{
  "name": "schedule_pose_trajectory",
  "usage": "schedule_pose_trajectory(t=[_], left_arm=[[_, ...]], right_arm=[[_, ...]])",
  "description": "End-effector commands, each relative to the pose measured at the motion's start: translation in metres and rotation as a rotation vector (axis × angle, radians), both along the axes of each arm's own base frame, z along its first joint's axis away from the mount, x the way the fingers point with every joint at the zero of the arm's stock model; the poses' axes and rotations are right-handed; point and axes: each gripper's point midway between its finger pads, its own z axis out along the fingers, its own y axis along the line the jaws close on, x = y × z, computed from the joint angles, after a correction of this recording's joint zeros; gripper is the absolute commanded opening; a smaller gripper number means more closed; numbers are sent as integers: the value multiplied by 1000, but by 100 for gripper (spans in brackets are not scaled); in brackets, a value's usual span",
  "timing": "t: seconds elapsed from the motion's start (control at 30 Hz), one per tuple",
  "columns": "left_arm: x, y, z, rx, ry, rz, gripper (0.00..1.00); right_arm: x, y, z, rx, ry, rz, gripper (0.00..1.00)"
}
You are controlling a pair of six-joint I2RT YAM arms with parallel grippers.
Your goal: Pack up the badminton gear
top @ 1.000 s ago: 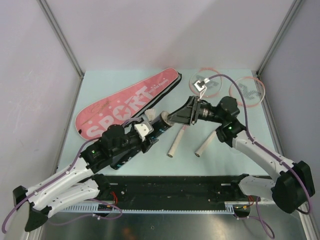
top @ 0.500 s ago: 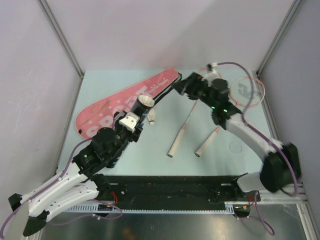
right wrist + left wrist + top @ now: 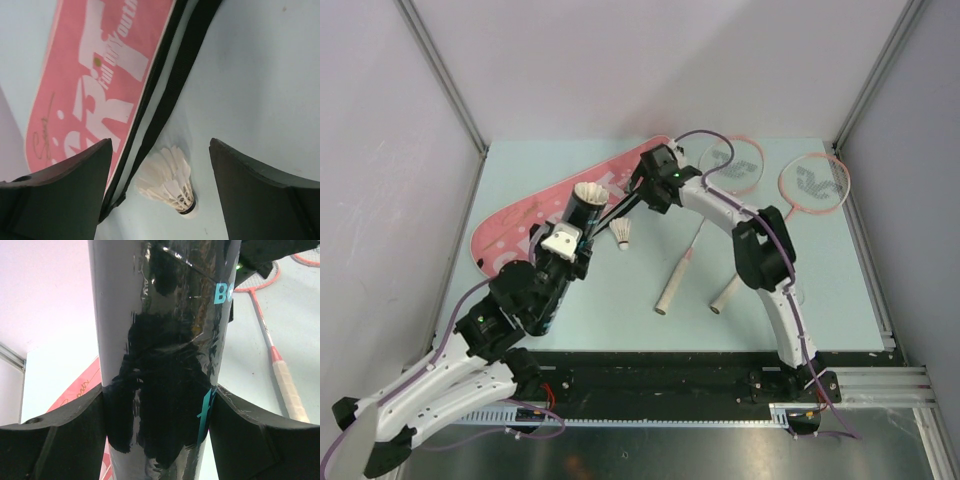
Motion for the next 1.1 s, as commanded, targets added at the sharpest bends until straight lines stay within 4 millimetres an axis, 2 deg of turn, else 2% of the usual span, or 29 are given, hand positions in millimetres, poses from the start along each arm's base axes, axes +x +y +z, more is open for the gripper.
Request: schedule_pose_trajectory(t=[0.0,0.1,0.23,0.27,0.3,0.4,0.43,0.47,0.5,0.53,0.57,0.63,0.67,0.7,0.73,0.77,0.8,0.83,0.87,0.9,0.93,1.0,1.03,1.07], left_arm=[[-1,3,33,-70,-78,3,17],[-1,2,33,-71,-82,-1,16],[-2,-2,33,-76,-77,-21,17],[-3,-2,33,-76,-79,-25,17],[-3,-2,33,-77,-78,-26,16],[-3,-4,33,-78,-77,-32,16],[-3,-4,33,-77,-76,-34,16],[-3,-4,32,-74,-74,-34,16],[-3,-4,32,-77,-74,-34,16],[-2,-4,31,-72,-73,-32,16],[-2,-5,31,-71,-72,-35,16],[-2,-8,28,-64,-64,-45,16],[-2,-11,28,-66,-62,-60,17],[-1,-15,24,-55,-52,-75,16],[-1,-18,24,-54,-50,-86,16],[-1,-21,22,-47,-44,-98,17],[-3,-30,18,-38,-34,-141,17],[-2,-37,13,-22,-18,-164,17],[-2,-43,9,-13,-3,-188,17],[-6,-53,7,-8,7,-246,16],[-6,-61,0,7,25,-282,16],[-10,-70,-3,5,45,-327,15],[-10,-71,-3,2,47,-328,15],[-9,-72,-4,5,53,-328,15]], right_arm=[[-10,17,-14,-36,97,-38,79],[-16,29,-23,-38,114,-33,73],[-28,28,-32,-44,136,-55,64],[-29,30,-32,-28,140,-46,58],[-32,30,-38,-22,148,-47,46],[-32,29,-37,-19,143,-50,26],[-33,29,-38,-21,146,-46,23],[-35,29,-32,-13,142,-38,17],[-35,29,-28,-11,135,-35,5],[-39,22,-29,-25,141,-30,0],[-39,17,-7,-13,109,-32,0],[-42,6,17,-7,46,-11,0],[-47,-5,8,-14,38,-2,0],[-51,-13,54,38,-50,18,0],[-58,-17,66,64,-82,62,0],[-63,-36,59,86,-90,63,0],[-72,-43,95,149,-154,97,0],[-83,-47,107,200,-155,151,0],[-81,-64,118,213,-179,148,0],[-96,-76,142,244,-227,163,0],[-103,-83,155,261,-258,171,0],[-112,-98,182,251,-355,161,0],[-119,-106,205,246,-422,146,0],[-123,-106,209,240,-440,171,0]])
